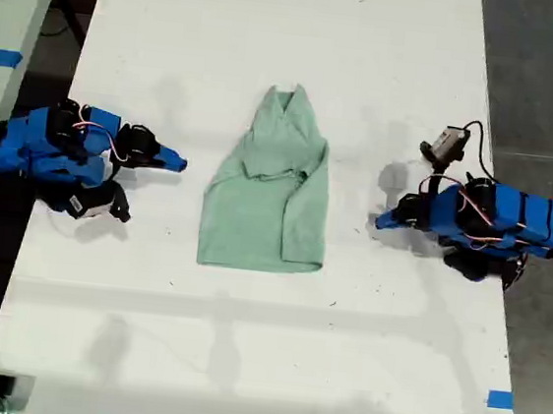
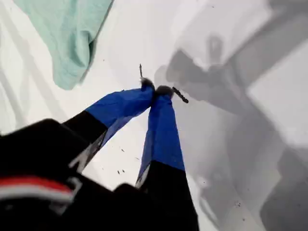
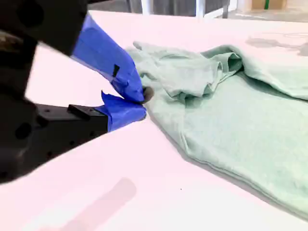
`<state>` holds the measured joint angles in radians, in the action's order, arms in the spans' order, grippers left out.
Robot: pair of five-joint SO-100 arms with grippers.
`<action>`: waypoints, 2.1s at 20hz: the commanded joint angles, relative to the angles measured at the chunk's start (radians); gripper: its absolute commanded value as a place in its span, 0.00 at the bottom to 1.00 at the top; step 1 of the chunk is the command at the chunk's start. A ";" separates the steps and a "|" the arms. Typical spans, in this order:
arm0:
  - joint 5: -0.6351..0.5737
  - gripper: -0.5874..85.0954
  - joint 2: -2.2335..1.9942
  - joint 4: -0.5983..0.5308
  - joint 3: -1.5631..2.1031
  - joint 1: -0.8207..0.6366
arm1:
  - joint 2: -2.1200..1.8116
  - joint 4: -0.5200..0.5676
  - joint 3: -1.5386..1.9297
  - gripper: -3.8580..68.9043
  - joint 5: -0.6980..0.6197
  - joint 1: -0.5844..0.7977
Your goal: Fold t shirt
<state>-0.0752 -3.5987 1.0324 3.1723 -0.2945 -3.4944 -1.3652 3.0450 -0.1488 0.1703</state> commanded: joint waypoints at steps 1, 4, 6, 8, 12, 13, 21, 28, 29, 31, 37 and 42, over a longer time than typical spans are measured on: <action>-0.012 0.01 -0.008 0.003 0.009 0.057 | -0.014 -0.032 0.029 0.07 -0.067 0.014; -0.015 0.01 -0.008 0.000 0.009 0.067 | -0.014 -0.032 0.029 0.07 -0.067 0.014; -0.017 0.01 -0.008 0.000 0.011 0.069 | -0.014 -0.032 0.029 0.07 -0.067 0.014; 0.006 0.01 -0.008 0.002 0.006 0.075 | -0.014 -0.031 0.029 0.07 -0.067 0.014; 0.215 0.01 0.166 0.002 -0.216 0.213 | -0.014 -0.031 0.031 0.07 -0.066 0.021; 0.273 0.01 0.359 0.009 -0.356 0.290 | -0.014 -0.031 0.031 0.07 -0.067 0.021; 0.396 0.23 1.709 0.423 -1.401 0.344 | -0.014 -0.031 0.031 0.07 -0.069 0.021; 0.365 0.24 1.930 0.287 -1.384 0.267 | -0.014 -0.031 0.031 0.07 -0.074 0.023; 0.360 0.23 1.959 0.265 -1.384 0.262 | -0.014 -0.031 0.031 0.07 -0.072 0.021; 0.360 0.22 1.993 0.222 -1.387 0.270 | -0.014 -0.031 0.031 0.07 -0.072 0.021; 0.279 0.11 2.094 0.164 -1.402 0.230 | -0.014 -0.031 0.031 0.07 -0.072 0.020; 0.247 0.01 2.149 0.166 -1.416 0.202 | -0.014 -0.031 0.031 0.07 -0.072 0.020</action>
<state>0.1841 -1.4496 1.1950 1.7794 -0.0537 -3.4944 -1.3944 3.0450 -0.2010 0.1810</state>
